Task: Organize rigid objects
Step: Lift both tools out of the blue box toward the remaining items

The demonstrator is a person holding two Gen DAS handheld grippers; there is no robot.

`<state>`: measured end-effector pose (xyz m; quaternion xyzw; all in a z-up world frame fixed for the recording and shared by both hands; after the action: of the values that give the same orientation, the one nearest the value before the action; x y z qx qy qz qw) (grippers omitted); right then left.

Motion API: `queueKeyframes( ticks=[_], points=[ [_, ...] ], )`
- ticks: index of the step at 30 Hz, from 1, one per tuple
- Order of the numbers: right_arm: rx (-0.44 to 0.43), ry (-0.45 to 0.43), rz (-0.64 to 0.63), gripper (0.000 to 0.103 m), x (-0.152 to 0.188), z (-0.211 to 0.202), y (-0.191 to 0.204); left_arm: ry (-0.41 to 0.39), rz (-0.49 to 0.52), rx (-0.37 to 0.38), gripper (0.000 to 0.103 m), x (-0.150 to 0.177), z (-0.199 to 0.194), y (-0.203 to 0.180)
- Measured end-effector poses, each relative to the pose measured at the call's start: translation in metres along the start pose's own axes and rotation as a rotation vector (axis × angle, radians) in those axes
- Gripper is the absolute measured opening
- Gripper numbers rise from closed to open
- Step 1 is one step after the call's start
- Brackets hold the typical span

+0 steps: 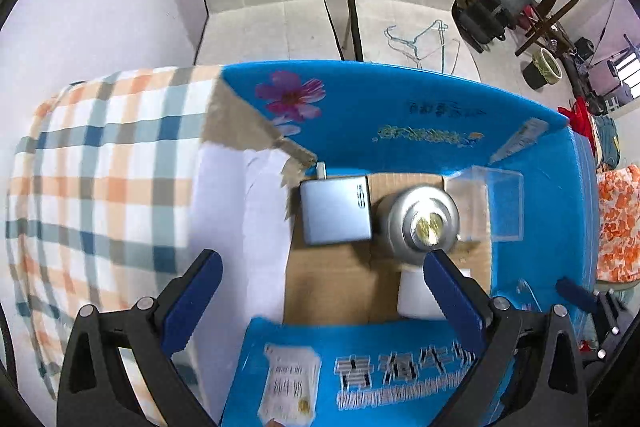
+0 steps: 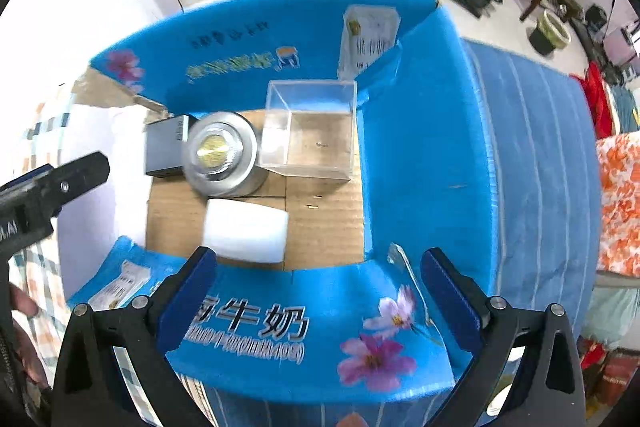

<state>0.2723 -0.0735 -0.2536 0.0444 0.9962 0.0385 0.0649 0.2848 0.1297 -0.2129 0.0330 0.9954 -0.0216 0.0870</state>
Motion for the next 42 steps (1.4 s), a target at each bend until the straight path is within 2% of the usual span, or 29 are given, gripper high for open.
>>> queueKeyframes(
  ticks=[6, 18, 28, 32, 35, 38, 42],
  points=[
    [-0.019, -0.083, -0.017, 0.103, 0.017, -0.053, 0.013, -0.089, 0.002, -0.024, 0.103, 0.023, -0.047, 0.000],
    [-0.078, -0.214, -0.045, 0.103, 0.062, -0.157, 0.005, -0.236, -0.020, -0.033, 0.103, 0.064, -0.137, -0.020],
    [-0.126, -0.254, -0.028, 0.103, 0.098, -0.195, -0.024, -0.289, -0.003, -0.043, 0.103, 0.102, -0.178, -0.044],
    [-0.140, -0.252, 0.009, 0.103, 0.111, -0.199, -0.052, -0.301, 0.003, -0.035, 0.103, 0.111, -0.185, -0.059],
    [-0.136, -0.236, 0.064, 0.103, 0.122, -0.193, -0.088, -0.302, 0.014, -0.021, 0.103, 0.117, -0.185, -0.076],
    [-0.118, -0.193, 0.146, 0.103, 0.137, -0.173, -0.136, -0.287, 0.043, -0.005, 0.103, 0.123, -0.177, -0.103],
    [-0.070, -0.134, 0.266, 0.103, 0.161, -0.141, -0.204, -0.234, 0.107, -0.003, 0.103, 0.133, -0.143, -0.154]
  ],
)
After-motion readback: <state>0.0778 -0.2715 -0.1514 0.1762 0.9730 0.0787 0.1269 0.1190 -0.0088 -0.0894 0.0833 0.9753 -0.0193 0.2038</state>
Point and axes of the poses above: each gripper's, at about its wrist camera, not at the fingertips, and z roughly the way its jaws point, y to its left, x to its underside, the point moved 4 cm from there along z, roughly the way its jaws point, and after that the axes turned 1 degree about y, right-handed, at the moved point
